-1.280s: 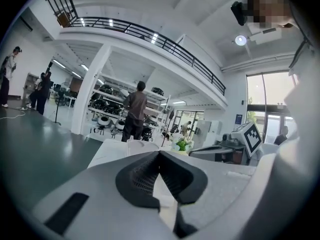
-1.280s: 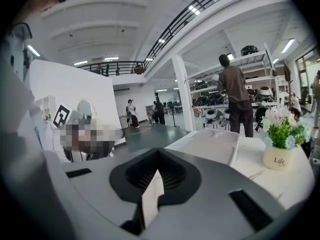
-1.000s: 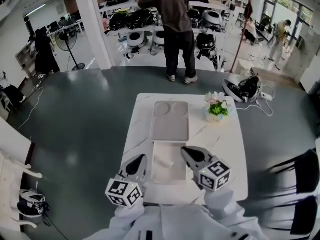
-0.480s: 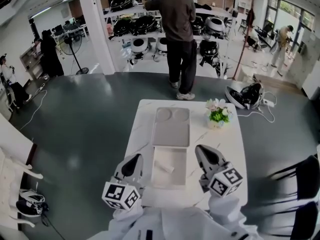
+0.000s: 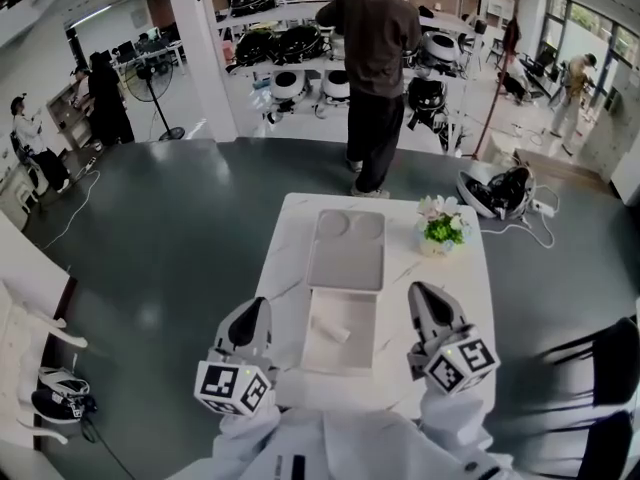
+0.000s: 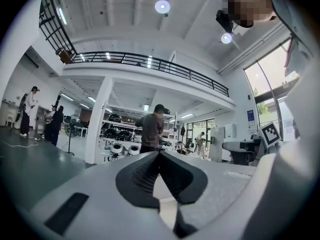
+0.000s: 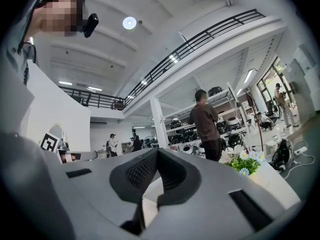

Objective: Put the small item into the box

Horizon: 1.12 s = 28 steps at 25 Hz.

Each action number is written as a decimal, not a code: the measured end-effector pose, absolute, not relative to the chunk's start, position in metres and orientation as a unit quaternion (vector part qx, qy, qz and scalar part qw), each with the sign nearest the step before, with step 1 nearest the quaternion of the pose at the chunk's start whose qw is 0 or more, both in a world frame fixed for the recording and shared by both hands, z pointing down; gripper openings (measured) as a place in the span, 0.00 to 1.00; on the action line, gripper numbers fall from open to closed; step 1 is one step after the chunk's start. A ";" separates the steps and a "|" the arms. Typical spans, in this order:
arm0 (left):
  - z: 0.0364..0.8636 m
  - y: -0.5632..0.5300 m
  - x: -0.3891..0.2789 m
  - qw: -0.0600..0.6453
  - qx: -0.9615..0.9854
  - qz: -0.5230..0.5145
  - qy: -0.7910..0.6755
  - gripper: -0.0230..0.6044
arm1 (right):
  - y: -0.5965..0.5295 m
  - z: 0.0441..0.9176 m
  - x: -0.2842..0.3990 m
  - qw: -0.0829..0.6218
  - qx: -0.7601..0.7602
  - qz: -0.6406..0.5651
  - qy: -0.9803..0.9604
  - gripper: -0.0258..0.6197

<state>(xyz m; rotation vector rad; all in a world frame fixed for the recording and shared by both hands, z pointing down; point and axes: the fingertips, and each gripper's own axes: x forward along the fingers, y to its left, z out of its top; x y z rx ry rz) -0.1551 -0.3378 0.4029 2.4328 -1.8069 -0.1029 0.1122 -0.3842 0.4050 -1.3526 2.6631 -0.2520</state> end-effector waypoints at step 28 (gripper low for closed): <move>0.407 -0.335 -0.140 0.057 0.816 -0.025 -0.575 0.03 | -0.378 0.407 0.109 0.051 -0.450 -0.063 0.889 0.03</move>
